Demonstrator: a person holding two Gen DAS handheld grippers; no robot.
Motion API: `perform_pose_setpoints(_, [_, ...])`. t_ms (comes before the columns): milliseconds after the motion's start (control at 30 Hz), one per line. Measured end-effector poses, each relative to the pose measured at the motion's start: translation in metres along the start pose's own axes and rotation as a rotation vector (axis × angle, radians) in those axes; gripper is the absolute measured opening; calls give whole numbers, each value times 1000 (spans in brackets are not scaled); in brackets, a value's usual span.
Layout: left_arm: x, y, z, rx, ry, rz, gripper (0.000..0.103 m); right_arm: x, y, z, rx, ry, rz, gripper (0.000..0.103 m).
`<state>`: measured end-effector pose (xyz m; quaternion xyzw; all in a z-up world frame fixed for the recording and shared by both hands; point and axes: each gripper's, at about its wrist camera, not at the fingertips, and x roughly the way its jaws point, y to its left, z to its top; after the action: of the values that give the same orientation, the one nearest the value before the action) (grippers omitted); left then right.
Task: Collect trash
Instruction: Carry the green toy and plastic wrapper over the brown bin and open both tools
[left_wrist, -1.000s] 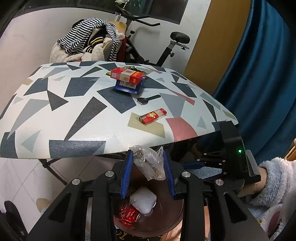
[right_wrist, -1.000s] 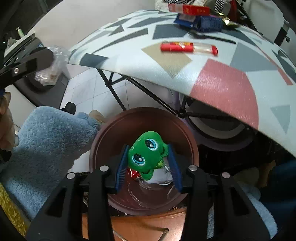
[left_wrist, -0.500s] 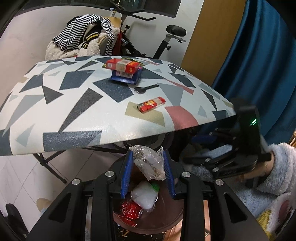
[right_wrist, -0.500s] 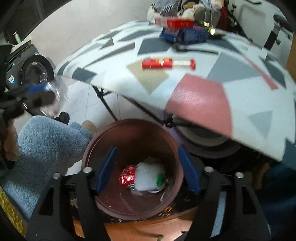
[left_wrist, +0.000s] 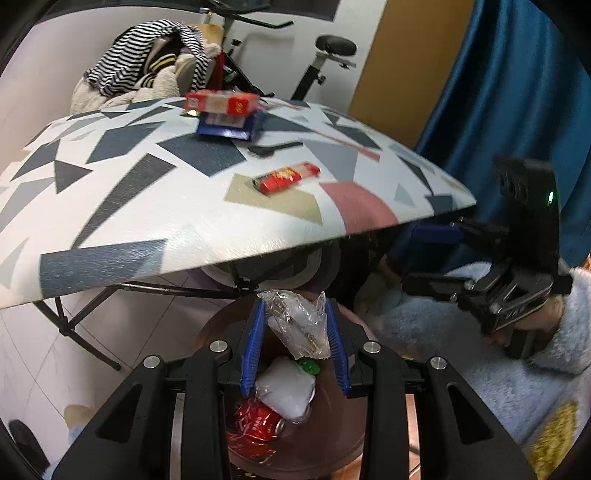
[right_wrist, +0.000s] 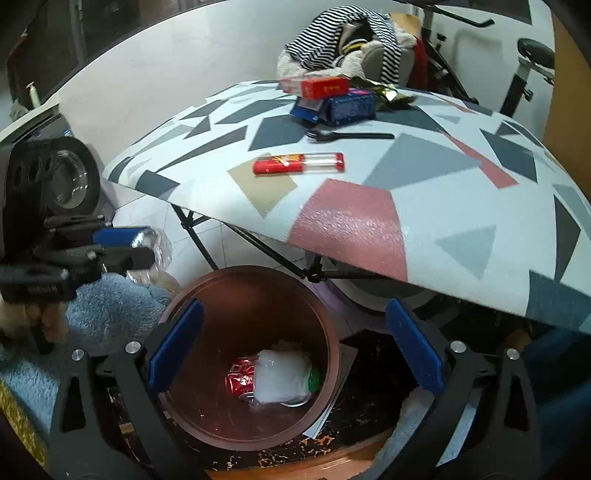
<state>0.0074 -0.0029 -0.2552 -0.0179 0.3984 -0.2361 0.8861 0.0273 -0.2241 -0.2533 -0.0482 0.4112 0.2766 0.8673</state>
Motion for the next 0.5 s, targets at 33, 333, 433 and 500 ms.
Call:
perform_pose_setpoints(33, [6,-1,-1,9,12,2,32,0,-1,1,4,1,-2,97])
perform_pose_setpoints(333, [41,-7,10,58,56,-5,56,-5,-21,0,88,-31,7,97])
perform_pose_setpoints(433, [40,-9,14,68,33,10,72,-9,-27,0,111,-45,11,97])
perform_pose_setpoints(500, [35,-9,16,76,19,34,78,-10,-29,0,125,-50,14,97])
